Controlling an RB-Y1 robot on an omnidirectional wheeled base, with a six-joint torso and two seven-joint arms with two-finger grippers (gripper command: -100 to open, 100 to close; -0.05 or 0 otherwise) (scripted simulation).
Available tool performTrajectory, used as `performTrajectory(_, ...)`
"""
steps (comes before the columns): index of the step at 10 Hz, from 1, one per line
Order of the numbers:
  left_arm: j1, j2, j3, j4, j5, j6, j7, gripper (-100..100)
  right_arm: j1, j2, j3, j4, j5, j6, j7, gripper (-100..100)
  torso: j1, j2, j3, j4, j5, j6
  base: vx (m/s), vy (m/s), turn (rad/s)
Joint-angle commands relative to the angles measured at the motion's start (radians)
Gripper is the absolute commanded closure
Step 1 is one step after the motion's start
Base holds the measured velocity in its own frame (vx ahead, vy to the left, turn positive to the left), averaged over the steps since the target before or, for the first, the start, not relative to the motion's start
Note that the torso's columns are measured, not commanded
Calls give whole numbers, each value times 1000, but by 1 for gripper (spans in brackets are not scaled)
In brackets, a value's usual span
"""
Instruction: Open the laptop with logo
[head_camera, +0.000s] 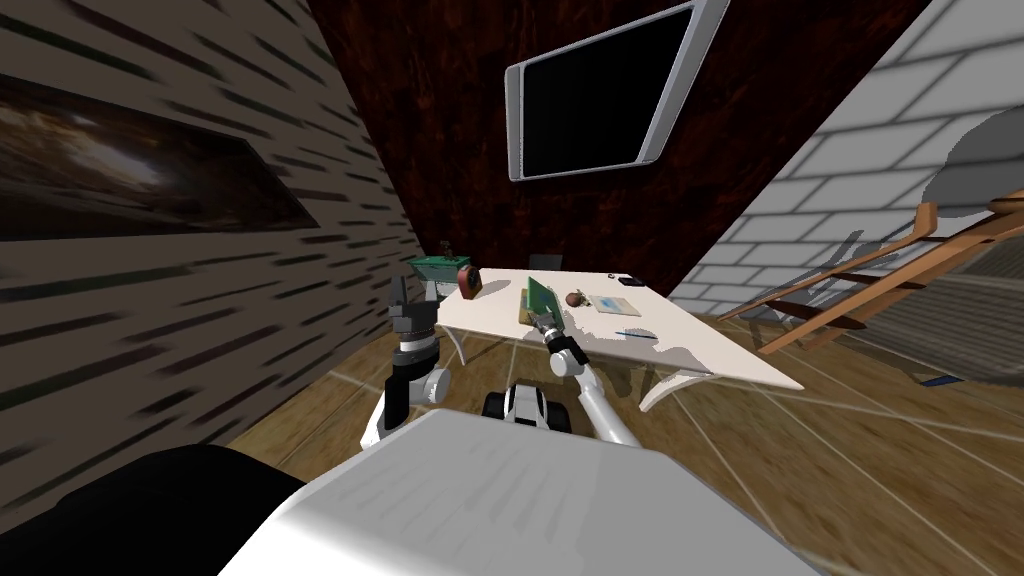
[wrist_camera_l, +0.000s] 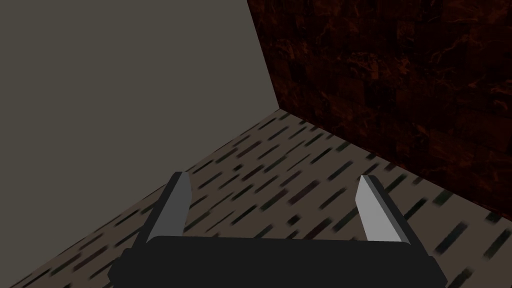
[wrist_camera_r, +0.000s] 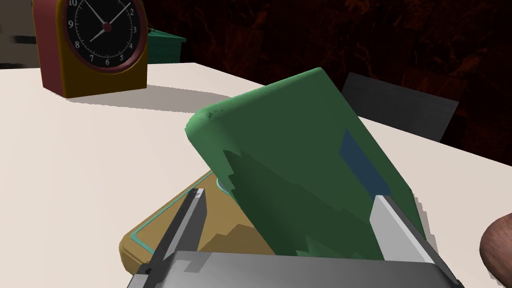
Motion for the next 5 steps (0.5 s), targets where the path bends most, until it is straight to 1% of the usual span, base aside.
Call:
performTrajectory(1, 0, 0, 0, 0, 0, 0, 0, 0, -35, -2, -17, -14, -9, 57, -3, -100, 2, 6, 4, 3, 1, -1, -5, 44, -78)
performTrajectory(5, 0, 0, 0, 0, 0, 0, 0, 0, -77, -10, -46, -51, -23, 144, -6, -100, 0, 8, 5, 5, 1, 0, -29, 42, -81)
